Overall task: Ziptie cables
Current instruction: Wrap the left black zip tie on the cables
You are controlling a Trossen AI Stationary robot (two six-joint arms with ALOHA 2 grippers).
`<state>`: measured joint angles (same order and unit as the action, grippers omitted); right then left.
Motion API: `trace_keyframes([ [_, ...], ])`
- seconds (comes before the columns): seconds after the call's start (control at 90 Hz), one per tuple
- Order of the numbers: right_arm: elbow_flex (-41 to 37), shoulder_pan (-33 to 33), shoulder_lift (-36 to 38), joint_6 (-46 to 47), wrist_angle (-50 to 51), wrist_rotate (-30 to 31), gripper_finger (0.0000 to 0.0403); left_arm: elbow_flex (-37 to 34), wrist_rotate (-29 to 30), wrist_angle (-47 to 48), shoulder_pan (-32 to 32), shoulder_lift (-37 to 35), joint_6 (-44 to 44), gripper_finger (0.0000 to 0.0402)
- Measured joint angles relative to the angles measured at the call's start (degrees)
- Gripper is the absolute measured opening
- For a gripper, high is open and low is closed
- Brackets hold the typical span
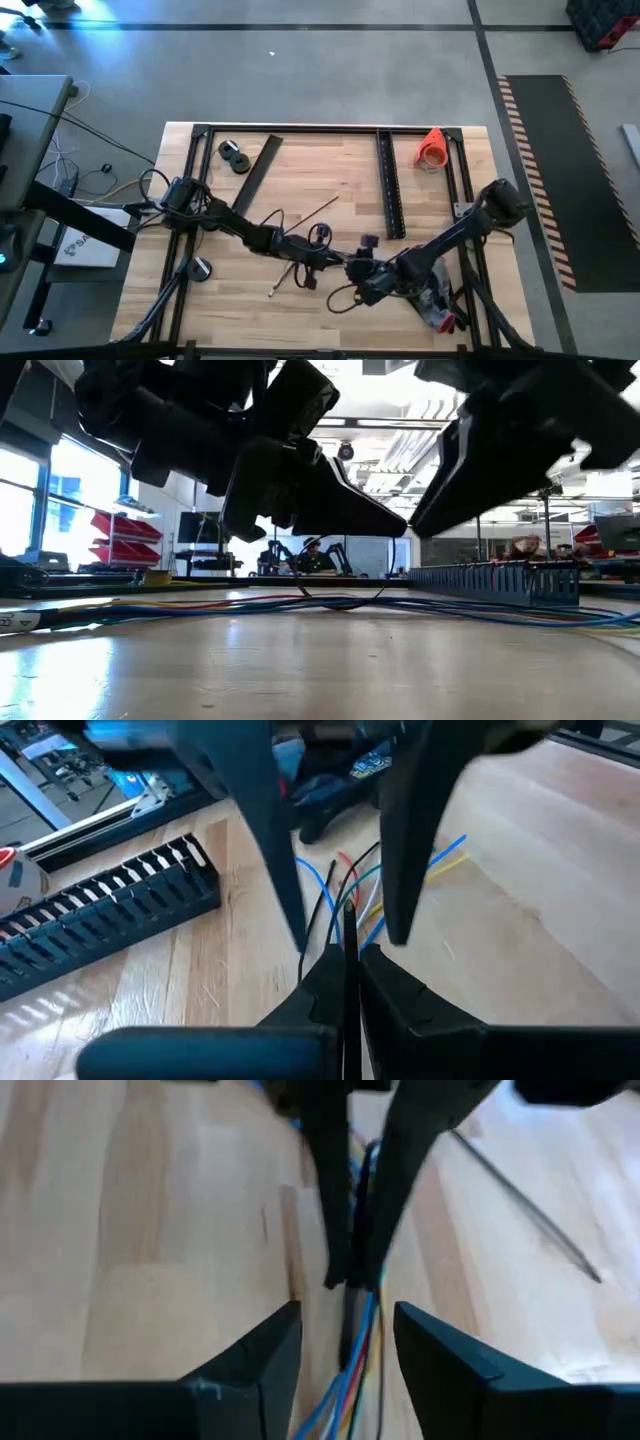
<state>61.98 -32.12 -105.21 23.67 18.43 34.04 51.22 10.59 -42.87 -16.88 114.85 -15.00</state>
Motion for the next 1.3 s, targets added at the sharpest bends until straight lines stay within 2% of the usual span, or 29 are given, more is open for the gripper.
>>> trace_keyframes([
  [0.278, 0.0, -0.1, -0.4, 1.8, -0.9, 2.6, 0.0071, 0.0, 0.0, 0.0, 0.0, 0.0, 0.5, 0.0001],
  [0.456, 0.0, -0.3, -0.5, 3.1, -1.1, 2.0, 0.0008, 0.0, 0.0, 0.2, 0.0, 0.0, 0.5, 0.0001],
  [0.622, 2.0, -2.2, -0.5, 10.1, 1.1, 0.8, 0.0002, 0.0, -0.6, 0.5, -0.2, -0.1, 0.5, 0.0001],
  [0.889, 3.7, -9.5, -0.5, 30.1, 7.3, -3.6, 0.0001, -0.1, 1.5, 3.5, 0.6, -2.6, -0.7, 0.0001],
  [1.044, 3.7, -12.9, -1.7, 37.5, 7.6, -0.5, 0.0000, -0.1, -0.1, 4.8, 1.3, -3.0, -0.3, 0.0001],
  [1.167, 3.7, -12.9, -1.3, 35.7, 6.1, 4.0, 0.0000, 0.0, -2.8, 4.3, 1.6, -3.0, 0.0, 0.0001],
  [1.3, 3.7, -10.2, -1.2, 24.4, 2.6, 5.1, 0.0020, 0.0, -5.8, 4.0, 1.5, -3.0, 1.3, 0.0001],
])
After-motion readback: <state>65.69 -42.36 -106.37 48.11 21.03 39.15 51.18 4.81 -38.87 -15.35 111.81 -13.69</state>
